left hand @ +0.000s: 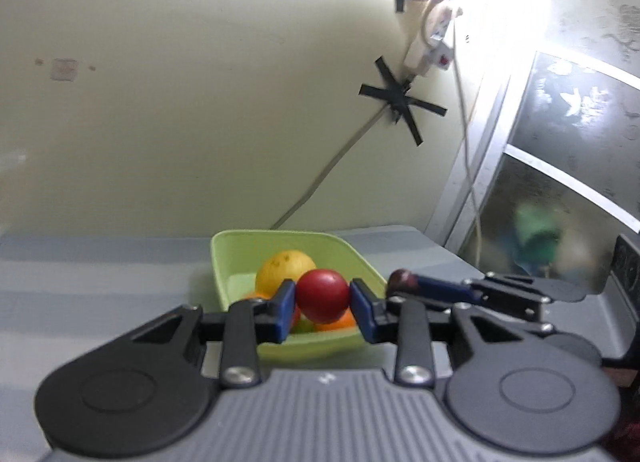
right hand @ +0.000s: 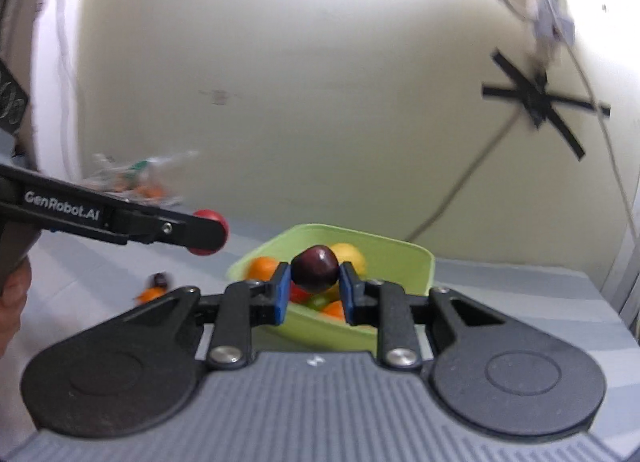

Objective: Organize fruits

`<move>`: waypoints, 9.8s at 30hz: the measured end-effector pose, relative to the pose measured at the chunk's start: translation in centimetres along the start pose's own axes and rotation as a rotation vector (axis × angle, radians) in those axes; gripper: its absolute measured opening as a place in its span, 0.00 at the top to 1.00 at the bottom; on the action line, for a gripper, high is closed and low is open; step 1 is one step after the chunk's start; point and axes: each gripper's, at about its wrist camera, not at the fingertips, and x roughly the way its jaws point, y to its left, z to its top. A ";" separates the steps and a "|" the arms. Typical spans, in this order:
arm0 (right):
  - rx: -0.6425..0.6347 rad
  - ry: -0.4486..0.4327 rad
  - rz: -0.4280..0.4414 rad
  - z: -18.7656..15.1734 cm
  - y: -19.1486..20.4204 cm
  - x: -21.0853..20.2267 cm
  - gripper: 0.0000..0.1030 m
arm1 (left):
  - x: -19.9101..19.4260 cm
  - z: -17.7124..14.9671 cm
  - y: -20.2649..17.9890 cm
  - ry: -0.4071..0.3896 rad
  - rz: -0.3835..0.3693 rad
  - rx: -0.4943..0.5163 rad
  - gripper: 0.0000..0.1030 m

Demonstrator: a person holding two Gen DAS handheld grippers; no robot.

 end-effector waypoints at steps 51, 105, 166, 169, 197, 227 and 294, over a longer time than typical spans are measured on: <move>0.242 0.102 0.159 -9.6 8.9 -6.0 0.48 | -9.8 -14.4 0.0 0.091 0.348 0.037 0.44; 0.279 0.058 0.125 -9.8 8.6 -6.8 0.49 | -10.4 -14.5 0.2 0.057 0.323 0.033 0.41; 0.279 0.055 0.128 -9.9 8.5 -6.8 0.49 | -10.8 -14.5 0.2 0.031 0.304 0.028 0.40; 0.280 0.055 0.127 -9.9 8.5 -6.8 0.49 | -10.8 -14.5 0.3 0.030 0.301 0.025 0.40; 0.277 0.058 0.128 -9.9 8.6 -6.7 0.49 | -10.7 -14.6 0.4 0.032 0.293 0.017 0.40; -0.022 0.139 0.224 -4.7 9.4 0.3 0.62 | -7.4 -8.1 8.4 0.051 0.123 -0.208 0.42; 0.062 -0.010 0.030 -3.5 -0.5 -2.4 0.73 | 0.0 -2.0 1.1 0.052 -0.091 -0.190 0.71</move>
